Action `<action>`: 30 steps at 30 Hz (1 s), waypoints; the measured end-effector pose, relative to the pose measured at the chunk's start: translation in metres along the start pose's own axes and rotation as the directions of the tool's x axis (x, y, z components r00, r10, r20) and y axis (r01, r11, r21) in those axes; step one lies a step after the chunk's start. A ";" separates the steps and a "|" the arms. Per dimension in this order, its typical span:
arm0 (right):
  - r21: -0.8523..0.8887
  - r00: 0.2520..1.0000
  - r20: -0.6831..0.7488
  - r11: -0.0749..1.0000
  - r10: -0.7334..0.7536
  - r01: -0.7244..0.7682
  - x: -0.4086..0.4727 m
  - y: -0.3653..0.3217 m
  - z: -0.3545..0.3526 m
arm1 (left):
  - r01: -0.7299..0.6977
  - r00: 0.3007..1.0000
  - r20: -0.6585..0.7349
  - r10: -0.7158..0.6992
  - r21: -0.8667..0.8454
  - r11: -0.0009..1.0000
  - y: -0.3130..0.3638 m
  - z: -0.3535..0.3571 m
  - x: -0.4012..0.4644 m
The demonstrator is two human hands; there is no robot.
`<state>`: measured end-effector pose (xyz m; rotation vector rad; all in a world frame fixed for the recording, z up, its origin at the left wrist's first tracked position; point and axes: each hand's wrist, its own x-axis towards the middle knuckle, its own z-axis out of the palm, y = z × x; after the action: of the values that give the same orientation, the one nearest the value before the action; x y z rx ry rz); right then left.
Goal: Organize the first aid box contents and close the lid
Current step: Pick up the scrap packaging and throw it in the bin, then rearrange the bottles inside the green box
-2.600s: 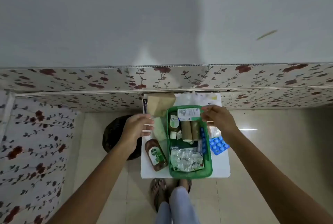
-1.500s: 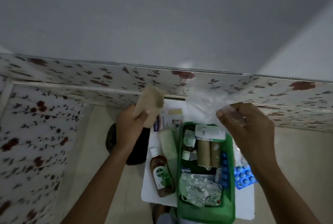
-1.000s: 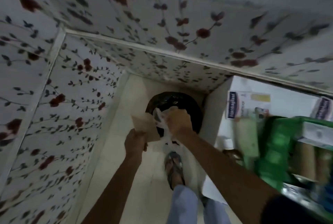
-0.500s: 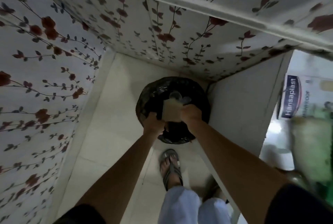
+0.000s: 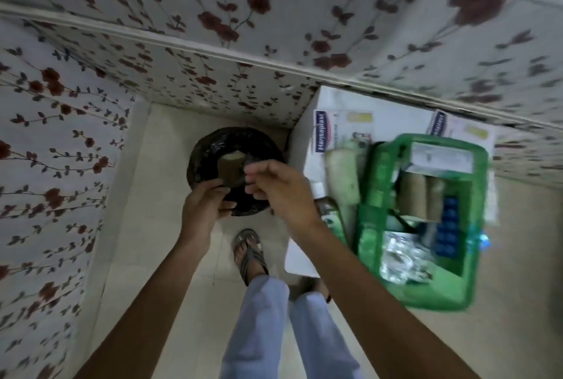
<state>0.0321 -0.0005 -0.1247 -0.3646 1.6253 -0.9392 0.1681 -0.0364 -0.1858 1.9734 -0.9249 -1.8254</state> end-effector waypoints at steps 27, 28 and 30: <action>-0.094 0.848 -0.511 0.990 -0.137 0.103 -0.157 0.025 -0.233 | -0.095 0.980 -0.071 0.183 0.646 0.758 -0.025 0.150 -0.120; -0.109 0.848 -0.510 0.989 -0.143 0.101 -0.155 0.025 -0.231 | -0.084 0.981 -0.081 0.176 0.641 0.763 -0.026 0.152 -0.114; -0.154 0.850 -0.501 0.983 -0.164 0.099 -0.153 0.026 -0.225 | -0.076 0.984 -0.079 0.160 0.625 0.777 -0.025 0.156 -0.108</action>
<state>-0.1265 0.2049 -0.0382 -0.3291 2.1768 -1.1066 0.0252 0.0824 -0.1404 2.2814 -1.7372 -1.3997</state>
